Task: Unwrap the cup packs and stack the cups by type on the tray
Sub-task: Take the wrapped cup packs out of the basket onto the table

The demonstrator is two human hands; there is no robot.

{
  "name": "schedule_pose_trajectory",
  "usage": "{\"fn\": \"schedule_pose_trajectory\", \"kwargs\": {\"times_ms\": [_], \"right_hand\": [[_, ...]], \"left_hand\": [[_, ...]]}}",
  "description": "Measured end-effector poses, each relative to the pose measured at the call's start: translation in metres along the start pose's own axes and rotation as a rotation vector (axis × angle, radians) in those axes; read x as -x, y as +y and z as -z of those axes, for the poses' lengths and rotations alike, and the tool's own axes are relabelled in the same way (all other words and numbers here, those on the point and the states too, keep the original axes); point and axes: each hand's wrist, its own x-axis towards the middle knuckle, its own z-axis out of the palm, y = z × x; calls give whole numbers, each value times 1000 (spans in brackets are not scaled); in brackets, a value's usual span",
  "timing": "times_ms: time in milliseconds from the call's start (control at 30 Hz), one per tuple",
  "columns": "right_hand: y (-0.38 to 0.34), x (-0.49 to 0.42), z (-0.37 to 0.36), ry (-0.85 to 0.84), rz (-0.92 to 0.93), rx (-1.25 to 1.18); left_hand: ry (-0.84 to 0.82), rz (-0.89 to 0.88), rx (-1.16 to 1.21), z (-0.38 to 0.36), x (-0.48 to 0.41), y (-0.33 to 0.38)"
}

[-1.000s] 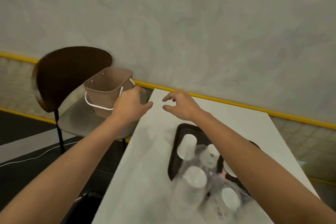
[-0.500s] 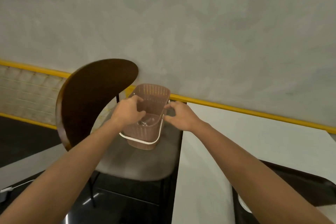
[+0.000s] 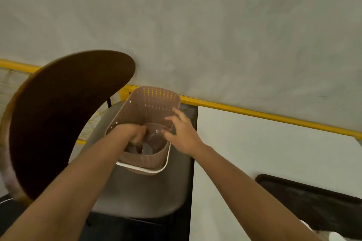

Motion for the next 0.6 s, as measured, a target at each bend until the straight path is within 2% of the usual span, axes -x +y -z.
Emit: {"fn": "schedule_pose_trajectory", "kwargs": {"times_ms": [167, 400, 500, 600], "right_hand": [[5, 0, -5, 44, 15, -73], [3, -2, -8, 54, 11, -89], [3, -2, -8, 49, 5, -88], [2, -1, -7, 46, -3, -86]], "left_hand": [[-139, 125, 13, -10, -24, 3], [-218, 79, -86, -16, -33, -3], [-317, 87, -12, -21, -41, -6], [-311, 75, 12, -20, -37, -4]]}}
